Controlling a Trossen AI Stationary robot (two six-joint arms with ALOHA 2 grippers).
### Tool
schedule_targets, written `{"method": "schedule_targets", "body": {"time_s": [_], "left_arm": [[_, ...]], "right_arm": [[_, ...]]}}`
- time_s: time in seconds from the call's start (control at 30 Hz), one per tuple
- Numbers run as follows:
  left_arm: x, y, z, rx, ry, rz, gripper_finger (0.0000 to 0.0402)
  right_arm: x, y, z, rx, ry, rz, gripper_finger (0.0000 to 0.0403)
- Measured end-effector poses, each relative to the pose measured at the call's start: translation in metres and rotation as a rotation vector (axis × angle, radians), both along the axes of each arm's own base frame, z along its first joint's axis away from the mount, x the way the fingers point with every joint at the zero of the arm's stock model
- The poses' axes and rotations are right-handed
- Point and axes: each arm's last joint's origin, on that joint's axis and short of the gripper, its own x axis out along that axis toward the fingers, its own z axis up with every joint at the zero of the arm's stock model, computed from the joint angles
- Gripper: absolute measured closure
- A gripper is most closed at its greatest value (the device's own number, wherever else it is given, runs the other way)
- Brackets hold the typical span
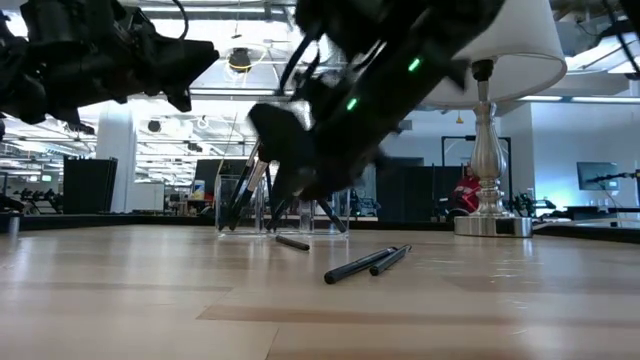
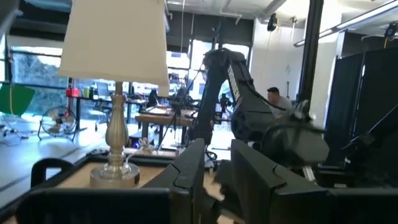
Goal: Pick & Place Makeup Supplies
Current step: Put the black makeup brush into the transparent organizer
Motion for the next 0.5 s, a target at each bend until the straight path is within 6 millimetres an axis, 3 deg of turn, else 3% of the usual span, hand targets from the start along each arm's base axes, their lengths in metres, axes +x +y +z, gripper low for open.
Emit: {"method": "schedule_targets", "body": {"time_s": [0.2,0.5], "left_arm": [[0.000,0.000,0.000,-0.003,0.003,-0.001,0.0325],[0.001,0.000,-0.003,-0.007,0.027,-0.001,0.0325]], "right_arm": [[0.027,-0.021,-0.030,0.023,0.063,0.011,0.0226],[0.032,-0.028,-0.054,0.039,0.086,-0.038,0.0277]]}}
